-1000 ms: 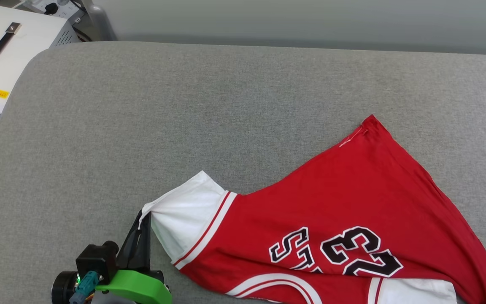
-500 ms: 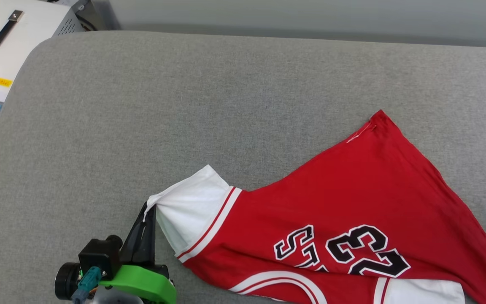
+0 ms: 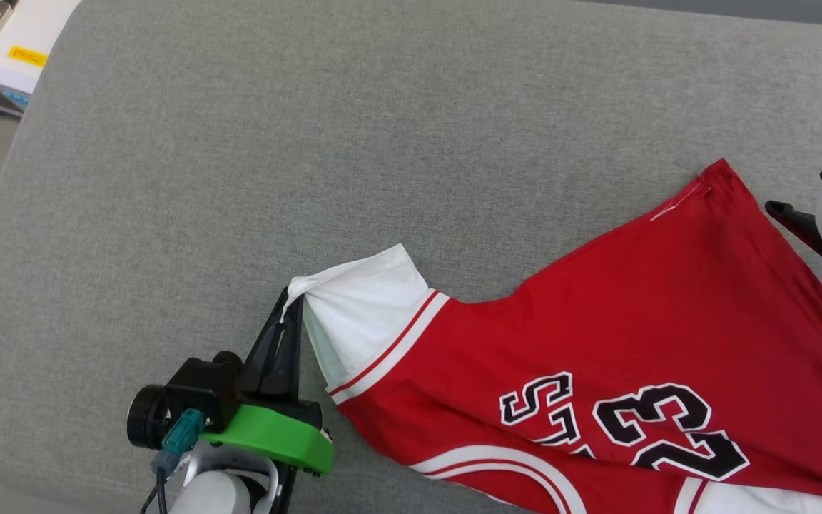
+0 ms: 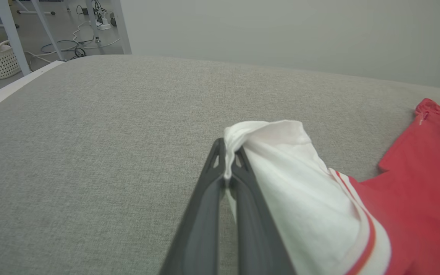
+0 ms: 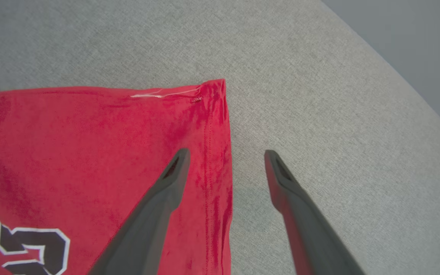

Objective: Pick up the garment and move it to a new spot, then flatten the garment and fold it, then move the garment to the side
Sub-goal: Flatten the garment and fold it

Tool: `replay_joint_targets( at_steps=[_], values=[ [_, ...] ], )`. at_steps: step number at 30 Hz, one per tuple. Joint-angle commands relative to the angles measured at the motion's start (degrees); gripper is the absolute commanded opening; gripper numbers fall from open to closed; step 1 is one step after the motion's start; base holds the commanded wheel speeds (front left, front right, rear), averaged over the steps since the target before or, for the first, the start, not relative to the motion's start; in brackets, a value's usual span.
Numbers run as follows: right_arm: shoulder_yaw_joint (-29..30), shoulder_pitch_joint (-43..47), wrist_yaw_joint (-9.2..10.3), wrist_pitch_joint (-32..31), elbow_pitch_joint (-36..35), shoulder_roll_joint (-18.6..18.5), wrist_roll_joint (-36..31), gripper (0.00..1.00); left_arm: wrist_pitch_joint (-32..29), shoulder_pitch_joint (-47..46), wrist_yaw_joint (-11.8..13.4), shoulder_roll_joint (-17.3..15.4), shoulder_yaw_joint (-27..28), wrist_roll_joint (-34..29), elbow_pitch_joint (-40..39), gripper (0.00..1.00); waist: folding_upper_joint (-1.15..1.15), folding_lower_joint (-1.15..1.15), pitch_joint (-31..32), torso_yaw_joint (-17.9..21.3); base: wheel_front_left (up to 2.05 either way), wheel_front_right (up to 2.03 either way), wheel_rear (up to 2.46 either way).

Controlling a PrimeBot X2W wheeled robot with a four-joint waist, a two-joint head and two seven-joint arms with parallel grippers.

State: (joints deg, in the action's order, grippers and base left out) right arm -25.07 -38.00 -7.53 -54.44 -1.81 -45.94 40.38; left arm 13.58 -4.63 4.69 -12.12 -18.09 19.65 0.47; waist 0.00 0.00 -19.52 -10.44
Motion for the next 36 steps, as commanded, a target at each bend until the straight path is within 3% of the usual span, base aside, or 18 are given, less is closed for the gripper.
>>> replay_joint_targets(
  at_steps=[1,7,15,16,17,18,25,36],
  values=[
    [-2.2,-2.3,0.04,-0.4,2.0,0.4,-0.6,1.0,0.4,-1.4,-0.4,0.5,-0.1,-0.5,0.2,0.0,0.0,0.0,-2.8,-2.4,0.0,0.0,0.0],
    [-10.6,-7.8,0.04,1.8,11.5,1.6,-2.1,1.0,0.9,-3.4,-1.0,1.6,-0.6,-0.9,0.6,0.0,0.0,0.0,-5.8,-4.1,0.0,0.0,0.0],
    [-21.8,-6.6,0.04,5.0,20.1,1.4,0.5,1.0,1.3,-4.5,-1.5,2.6,-0.4,-1.2,2.0,0.0,0.0,0.0,-7.0,-4.7,0.0,0.0,0.0],
    [-22.6,-6.5,0.04,5.2,20.5,1.2,1.1,0.78,1.3,-4.5,-1.5,2.6,-0.3,-1.3,2.2,0.0,0.0,0.0,-6.8,-4.6,0.0,0.0,0.0],
    [-23.3,-6.6,0.04,6.0,20.8,1.1,1.7,0.18,1.3,-4.4,-1.5,2.6,-0.1,-1.2,2.4,0.0,0.0,0.0,-6.5,-4.4,0.0,0.0,0.0],
    [-23.7,-6.7,0.04,6.7,21.2,1.0,2.2,0.0,1.3,-4.3,-1.5,2.6,0.0,-1.2,2.6,0.0,0.0,0.0,-6.3,-4.2,0.0,0.0,0.0],
    [-22.7,-8.8,0.04,17.3,22.7,1.2,4.8,0.0,1.4,-3.1,-1.7,2.0,1.0,-1.3,4.0,0.0,0.0,0.0,-2.2,-2.2,0.0,0.0,0.0],
    [-18.9,-6.1,0.04,33.1,15.6,-0.8,5.8,0.0,0.3,-2.5,-2.1,-2.1,2.7,-2.1,1.3,0.0,0.0,0.0,6.9,4.0,0.0,0.0,0.0]
  ],
)
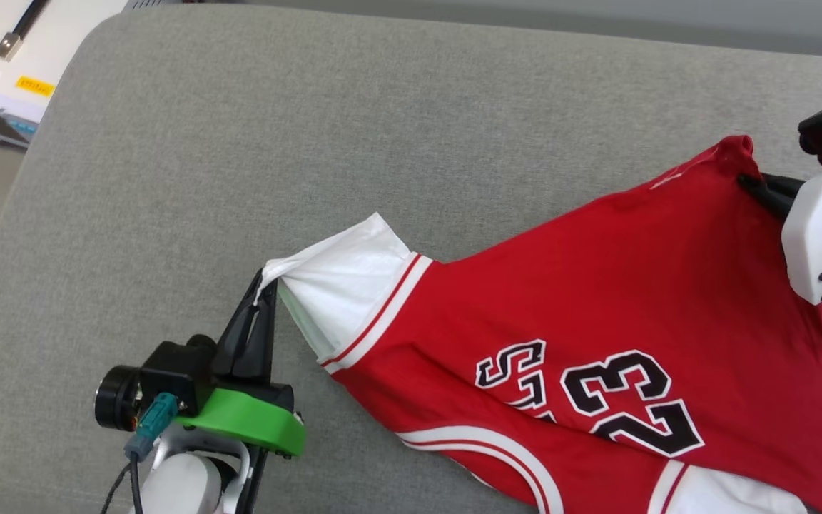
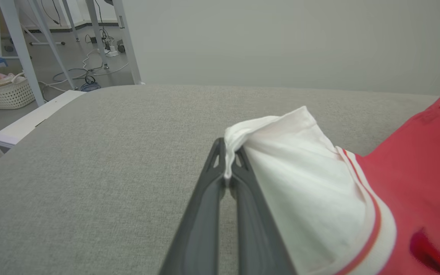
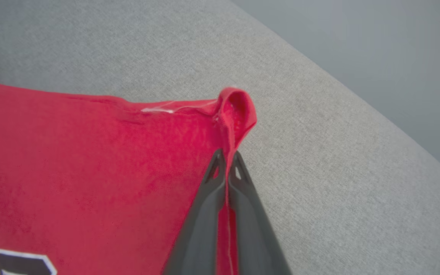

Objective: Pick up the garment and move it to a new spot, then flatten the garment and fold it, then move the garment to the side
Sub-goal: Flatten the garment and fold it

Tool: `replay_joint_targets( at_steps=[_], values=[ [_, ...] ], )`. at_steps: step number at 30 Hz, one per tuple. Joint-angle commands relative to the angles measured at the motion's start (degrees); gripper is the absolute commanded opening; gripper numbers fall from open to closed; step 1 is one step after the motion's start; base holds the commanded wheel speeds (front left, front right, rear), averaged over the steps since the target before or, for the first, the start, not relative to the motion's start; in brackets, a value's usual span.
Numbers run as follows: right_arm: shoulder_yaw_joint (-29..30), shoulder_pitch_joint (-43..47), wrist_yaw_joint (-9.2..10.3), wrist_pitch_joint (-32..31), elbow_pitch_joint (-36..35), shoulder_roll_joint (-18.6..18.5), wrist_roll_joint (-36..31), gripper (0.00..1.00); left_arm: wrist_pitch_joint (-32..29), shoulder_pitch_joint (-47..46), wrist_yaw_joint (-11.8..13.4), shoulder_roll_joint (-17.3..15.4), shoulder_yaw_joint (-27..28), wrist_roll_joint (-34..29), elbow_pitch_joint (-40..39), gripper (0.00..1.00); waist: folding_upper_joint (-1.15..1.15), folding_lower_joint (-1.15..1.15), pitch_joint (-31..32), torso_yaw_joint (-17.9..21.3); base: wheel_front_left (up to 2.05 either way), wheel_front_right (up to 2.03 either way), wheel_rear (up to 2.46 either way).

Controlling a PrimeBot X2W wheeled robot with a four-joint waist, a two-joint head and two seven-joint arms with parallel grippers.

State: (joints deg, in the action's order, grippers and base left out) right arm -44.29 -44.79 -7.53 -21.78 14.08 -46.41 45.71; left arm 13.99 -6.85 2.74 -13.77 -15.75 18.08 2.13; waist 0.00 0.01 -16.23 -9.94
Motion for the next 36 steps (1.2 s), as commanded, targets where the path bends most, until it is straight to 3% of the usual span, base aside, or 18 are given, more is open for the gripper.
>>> replay_joint_targets(
  at_steps=[1,10,19,27,36],
  values=[
    [0.9,1.1,0.04,1.3,-1.0,-0.6,0.5,0.0,-0.4,-0.6,-0.3,-0.9,0.5,-0.5,-0.9,0.0,0.0,-0.01,4.1,3.9,0.0,0.0,0.0],
    [12.2,4.4,0.04,6.9,-7.5,-0.5,-0.9,0.0,-4.7,-10.6,-1.7,-4.9,1.1,-2.6,-7.2,0.0,0.0,-0.01,6.7,7.4,0.0,0.0,0.0],
    [22.2,1.9,0.04,5.2,-13.5,2.7,-4.4,0.0,-10.5,-30.0,-5.5,-7.8,1.1,-3.9,-9.4,0.0,0.0,-0.01,3.0,9.1,0.0,0.0,0.0],
    [25.9,-10.9,0.04,1.3,-14.5,5.9,-8.3,0.0,-13.2,-52.1,-8.6,-8.7,-0.2,-4.2,-2.7,0.0,0.0,-0.01,-5.4,9.2,0.0,0.0,0.0],
    [25.0,-35.6,0.04,0.7,-3.5,10.2,-13.7,0.0,-12.6,-77.9,-9.9,-9.9,-2.5,-4.9,11.4,0.0,0.0,-0.01,-15.0,8.2,0.0,0.0,0.0]
  ],
)
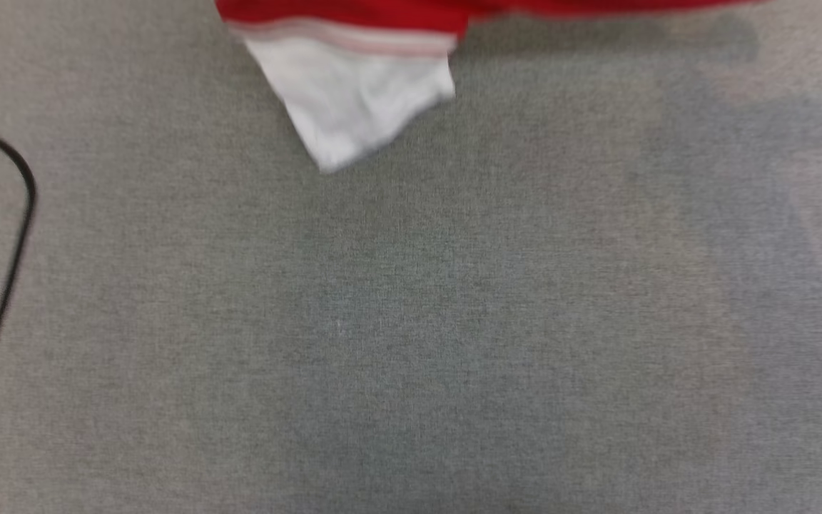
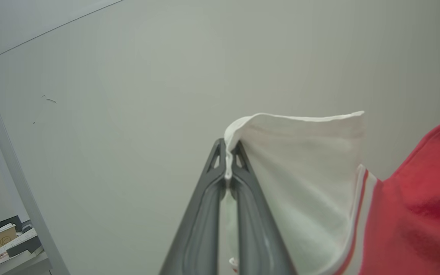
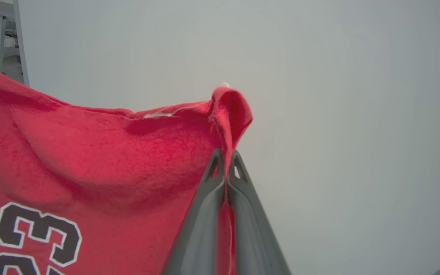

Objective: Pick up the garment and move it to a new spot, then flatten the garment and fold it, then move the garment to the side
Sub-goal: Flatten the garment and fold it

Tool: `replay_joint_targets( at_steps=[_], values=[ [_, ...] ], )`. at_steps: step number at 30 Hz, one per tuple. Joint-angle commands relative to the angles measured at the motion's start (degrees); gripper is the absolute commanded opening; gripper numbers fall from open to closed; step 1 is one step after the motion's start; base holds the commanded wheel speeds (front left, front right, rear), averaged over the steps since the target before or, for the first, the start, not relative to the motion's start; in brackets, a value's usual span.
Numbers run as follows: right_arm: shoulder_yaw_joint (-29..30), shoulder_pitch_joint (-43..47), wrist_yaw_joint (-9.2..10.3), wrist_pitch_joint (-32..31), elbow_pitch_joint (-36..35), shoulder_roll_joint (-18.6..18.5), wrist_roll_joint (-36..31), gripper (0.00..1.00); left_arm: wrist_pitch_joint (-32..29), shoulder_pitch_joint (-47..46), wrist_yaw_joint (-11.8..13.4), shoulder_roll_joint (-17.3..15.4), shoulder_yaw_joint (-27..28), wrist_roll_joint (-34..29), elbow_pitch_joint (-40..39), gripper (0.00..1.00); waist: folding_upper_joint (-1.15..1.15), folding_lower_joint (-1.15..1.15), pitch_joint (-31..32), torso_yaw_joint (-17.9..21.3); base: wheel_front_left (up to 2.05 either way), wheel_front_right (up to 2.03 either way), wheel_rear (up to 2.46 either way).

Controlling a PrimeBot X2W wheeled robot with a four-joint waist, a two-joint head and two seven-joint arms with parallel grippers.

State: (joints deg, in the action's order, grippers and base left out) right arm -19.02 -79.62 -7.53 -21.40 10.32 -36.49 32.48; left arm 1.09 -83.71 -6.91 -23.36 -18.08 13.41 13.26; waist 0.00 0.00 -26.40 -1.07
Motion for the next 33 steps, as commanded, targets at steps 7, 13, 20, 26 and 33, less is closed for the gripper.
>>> replay_joint_targets(
  at_steps=[7,13,20,26,33],
  values=[
    [-4.5,-16.2,0.04,4.1,11.2,2.1,-3.6,0.0,4.0,-16.7,-0.5,0.4,-2.4,-1.0,11.3,0.0,0.0,0.0,-7.4,-1.2,0.0,0.0,0.0],
    [-7.3,-24.4,0.04,8.0,19.5,3.7,-3.9,0.0,6.7,-24.0,-0.5,1.5,-3.9,-1.1,18.4,0.0,0.0,0.0,-8.1,-1.1,0.0,0.0,0.0],
    [-11.7,-24.4,0.04,12.7,25.4,5.0,-1.2,0.0,10.0,-23.3,-0.6,1.6,-6.1,0.1,24.8,0.0,0.0,0.0,-9.2,-0.7,0.0,0.0,0.0],
    [-16.4,-16.6,0.04,17.0,26.3,5.6,2.1,0.0,12.8,-15.0,-0.6,0.0,-8.2,1.3,25.4,0.0,0.0,0.0,-8.6,-0.2,0.0,0.0,0.0],
    [-22.4,-4.0,0.04,21.8,24.3,4.9,6.3,0.0,13.8,1.9,1.3,-2.6,-7.7,2.7,18.1,0.0,0.0,0.0,-4.3,0.0,0.0,0.0,0.0]
  ],
)
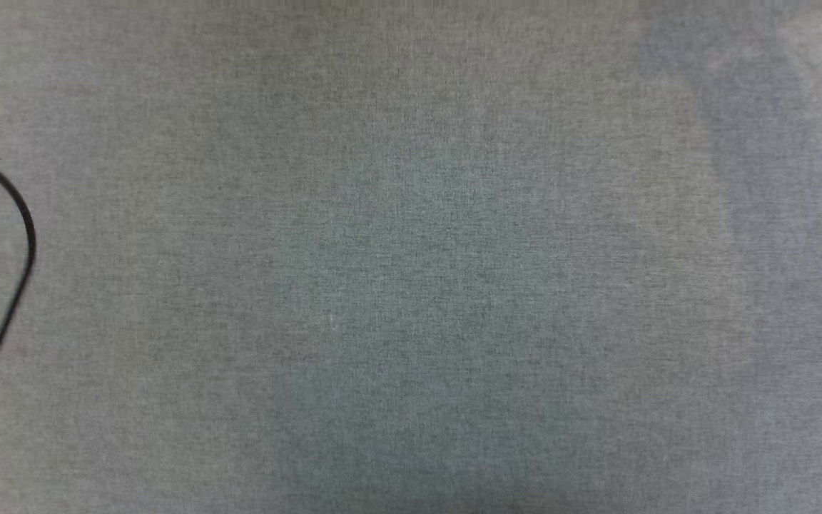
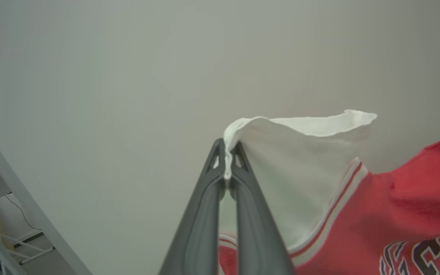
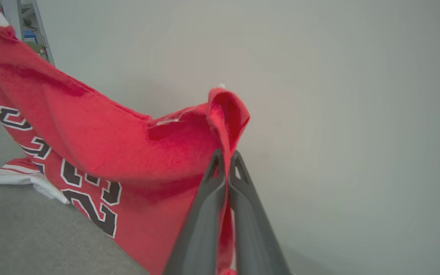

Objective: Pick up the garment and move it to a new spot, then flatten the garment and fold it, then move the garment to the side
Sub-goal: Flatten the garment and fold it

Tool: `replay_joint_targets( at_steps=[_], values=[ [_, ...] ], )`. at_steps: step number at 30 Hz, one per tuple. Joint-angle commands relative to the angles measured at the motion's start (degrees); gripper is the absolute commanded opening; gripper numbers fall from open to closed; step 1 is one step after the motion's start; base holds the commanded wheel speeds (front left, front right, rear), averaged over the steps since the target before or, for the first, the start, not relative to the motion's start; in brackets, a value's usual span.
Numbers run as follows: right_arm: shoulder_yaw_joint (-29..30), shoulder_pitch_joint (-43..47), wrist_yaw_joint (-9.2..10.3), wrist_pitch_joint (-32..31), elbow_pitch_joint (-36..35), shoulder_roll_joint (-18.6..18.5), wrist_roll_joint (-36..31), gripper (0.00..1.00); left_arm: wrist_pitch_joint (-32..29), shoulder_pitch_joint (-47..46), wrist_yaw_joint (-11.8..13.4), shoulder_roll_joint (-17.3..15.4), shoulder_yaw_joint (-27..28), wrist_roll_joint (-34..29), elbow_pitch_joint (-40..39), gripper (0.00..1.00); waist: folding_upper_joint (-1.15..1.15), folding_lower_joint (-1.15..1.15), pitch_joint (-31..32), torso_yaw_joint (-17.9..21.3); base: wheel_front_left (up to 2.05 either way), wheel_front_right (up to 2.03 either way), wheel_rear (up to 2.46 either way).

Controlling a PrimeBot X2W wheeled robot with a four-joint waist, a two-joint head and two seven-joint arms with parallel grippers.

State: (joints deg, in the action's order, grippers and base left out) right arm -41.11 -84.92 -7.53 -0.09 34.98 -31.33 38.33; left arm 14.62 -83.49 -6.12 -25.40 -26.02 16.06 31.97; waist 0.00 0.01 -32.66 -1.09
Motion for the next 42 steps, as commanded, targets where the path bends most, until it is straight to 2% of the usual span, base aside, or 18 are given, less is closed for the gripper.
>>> replay_joint_targets(
  at_steps=[1,5,10,17,25,32,42],
  values=[
    [-1.4,3.2,0.04,1.1,-0.6,-0.5,0.8,0.0,0.3,4.3,1.2,-1.0,0.7,0.2,-2.3,0.0,0.0,-0.01,2.9,0.1,0.0,0.0,0.0],
    [-5.1,11.2,0.04,3.2,-2.1,-1.5,2.8,0.0,0.4,17.9,3.7,-3.0,2.3,1.2,-9.9,0.0,0.0,-0.01,6.9,0.3,0.0,0.0,0.0],
    [-8.9,20.8,0.04,4.7,-4.2,-3.6,5.1,0.0,0.4,36.0,7.9,-4.8,4.8,2.9,-18.7,0.0,0.0,-0.01,12.4,0.4,0.0,0.0,0.0],
    [-11.4,34.1,0.04,6.0,-7.4,-7.2,8.6,0.0,0.3,57.9,12.5,-3.9,3.8,4.9,-25.8,0.0,0.0,-0.01,19.9,-0.4,0.0,0.0,0.0],
    [-12.9,48.2,0.04,6.5,-9.7,-10.3,10.0,0.0,-1.3,77.7,17.1,-4.0,3.4,8.8,-30.9,0.0,0.0,-0.01,26.5,-0.9,0.0,0.0,0.0],
    [-11.7,59.2,0.04,6.6,-11.2,-11.4,11.8,0.0,-2.9,90.2,18.3,-3.1,1.8,13.0,-33.1,0.0,0.0,-0.01,30.7,-1.6,0.0,0.0,0.0],
    [-7.1,75.1,0.04,6.1,-14.8,-13.3,12.7,0.0,-7.7,102.0,16.1,-4.1,-0.3,20.0,-33.5,0.0,0.0,-0.01,34.1,-2.6,0.0,0.0,0.0]
  ],
)
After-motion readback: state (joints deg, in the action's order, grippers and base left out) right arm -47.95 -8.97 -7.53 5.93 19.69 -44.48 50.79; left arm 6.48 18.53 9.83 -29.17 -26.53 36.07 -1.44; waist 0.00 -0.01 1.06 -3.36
